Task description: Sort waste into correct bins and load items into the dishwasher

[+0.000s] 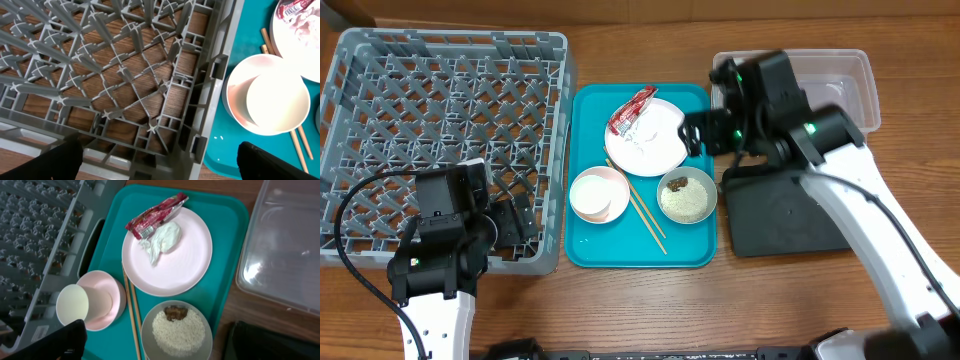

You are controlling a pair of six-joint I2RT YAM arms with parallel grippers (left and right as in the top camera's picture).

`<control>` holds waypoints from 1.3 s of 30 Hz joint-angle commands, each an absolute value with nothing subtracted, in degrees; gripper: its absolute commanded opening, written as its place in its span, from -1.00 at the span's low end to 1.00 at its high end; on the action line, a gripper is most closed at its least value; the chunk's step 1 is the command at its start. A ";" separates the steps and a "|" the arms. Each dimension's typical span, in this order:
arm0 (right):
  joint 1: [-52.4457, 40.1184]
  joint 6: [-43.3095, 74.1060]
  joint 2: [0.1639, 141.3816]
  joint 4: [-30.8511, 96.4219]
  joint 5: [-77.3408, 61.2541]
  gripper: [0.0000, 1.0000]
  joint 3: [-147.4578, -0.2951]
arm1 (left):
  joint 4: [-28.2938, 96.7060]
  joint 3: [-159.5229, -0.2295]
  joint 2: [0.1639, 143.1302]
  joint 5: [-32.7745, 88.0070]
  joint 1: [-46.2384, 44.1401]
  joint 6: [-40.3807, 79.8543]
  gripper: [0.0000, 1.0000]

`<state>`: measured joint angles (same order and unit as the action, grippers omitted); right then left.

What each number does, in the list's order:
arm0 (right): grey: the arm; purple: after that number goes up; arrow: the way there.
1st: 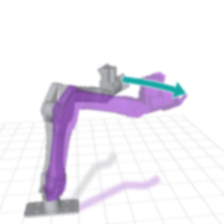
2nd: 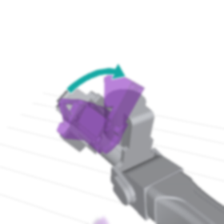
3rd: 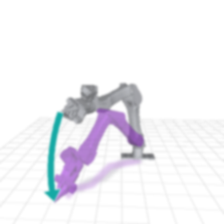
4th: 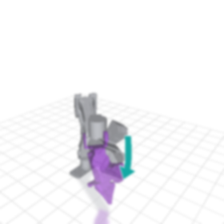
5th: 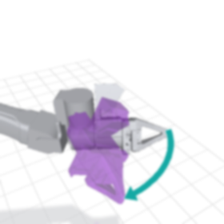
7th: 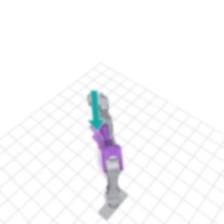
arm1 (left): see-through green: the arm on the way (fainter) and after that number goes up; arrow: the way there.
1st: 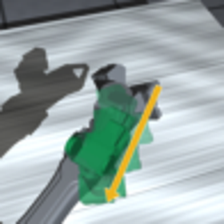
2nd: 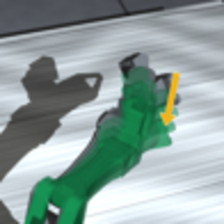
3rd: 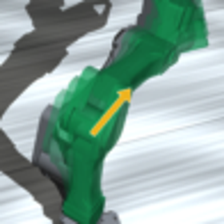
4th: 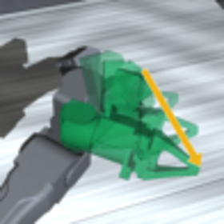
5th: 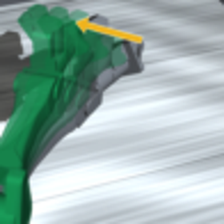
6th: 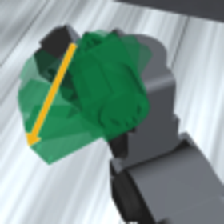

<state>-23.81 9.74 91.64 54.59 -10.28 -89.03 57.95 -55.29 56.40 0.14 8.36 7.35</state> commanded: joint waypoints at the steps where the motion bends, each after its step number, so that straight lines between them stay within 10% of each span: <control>1: -24.05 8.93 97.25 54.94 -10.11 0.89 -96.14 | 57.80 -56.84 56.58 -0.21 8.71 7.77 1.00; 32: -32.47 16.97 130.02 32.64 5.08 0.71 -101.10 | 58.52 -56.84 56.58 -0.21 8.71 7.75 1.00; 39: -32.47 16.99 130.23 32.88 5.08 0.00 -101.12 | 58.48 -56.84 56.58 -0.19 8.71 7.75 1.00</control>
